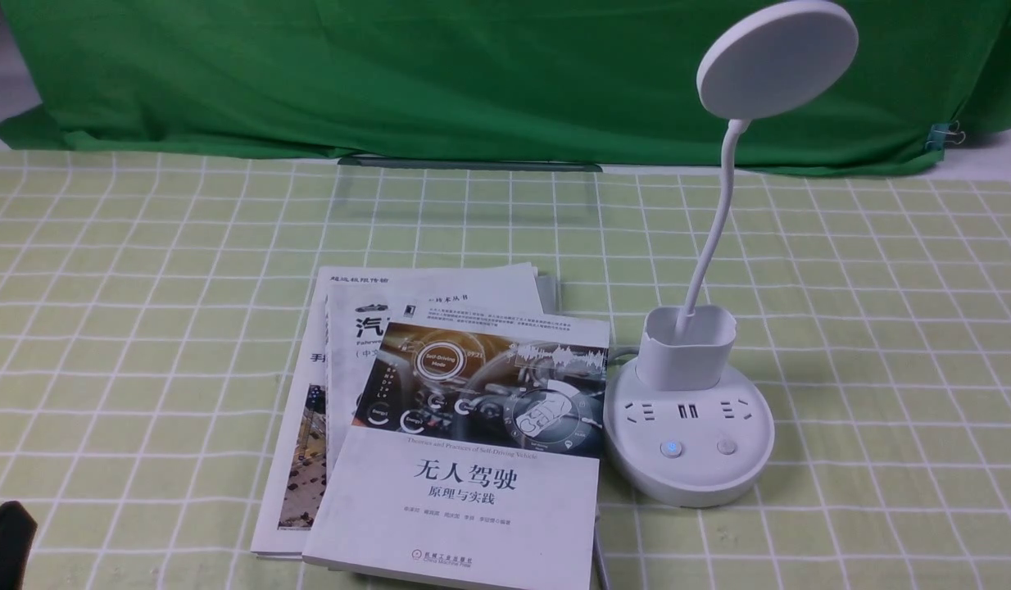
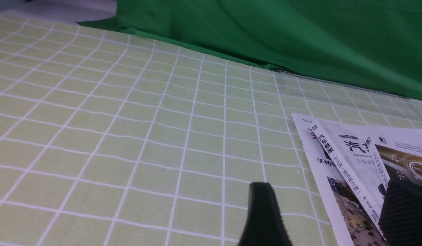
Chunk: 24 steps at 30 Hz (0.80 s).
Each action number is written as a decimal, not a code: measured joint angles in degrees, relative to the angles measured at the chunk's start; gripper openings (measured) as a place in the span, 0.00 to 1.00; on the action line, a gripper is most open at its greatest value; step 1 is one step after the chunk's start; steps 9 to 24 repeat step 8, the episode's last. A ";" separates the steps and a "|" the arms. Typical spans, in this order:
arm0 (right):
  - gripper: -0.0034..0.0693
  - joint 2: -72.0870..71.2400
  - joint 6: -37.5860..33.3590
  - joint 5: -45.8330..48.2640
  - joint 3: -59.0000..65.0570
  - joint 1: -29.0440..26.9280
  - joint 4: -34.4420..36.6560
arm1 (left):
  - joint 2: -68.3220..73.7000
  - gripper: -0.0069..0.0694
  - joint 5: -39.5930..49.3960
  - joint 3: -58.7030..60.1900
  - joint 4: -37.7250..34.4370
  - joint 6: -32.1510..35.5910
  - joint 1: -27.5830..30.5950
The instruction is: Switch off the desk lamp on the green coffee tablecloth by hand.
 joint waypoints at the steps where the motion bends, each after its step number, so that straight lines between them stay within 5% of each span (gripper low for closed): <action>1: 0.31 0.00 0.00 0.00 0.00 0.00 0.00 | 0.00 0.63 0.00 0.00 0.00 0.00 0.00; 24: 0.33 0.00 0.00 0.00 0.00 0.00 0.00 | 0.00 0.63 0.00 0.00 0.00 0.00 0.00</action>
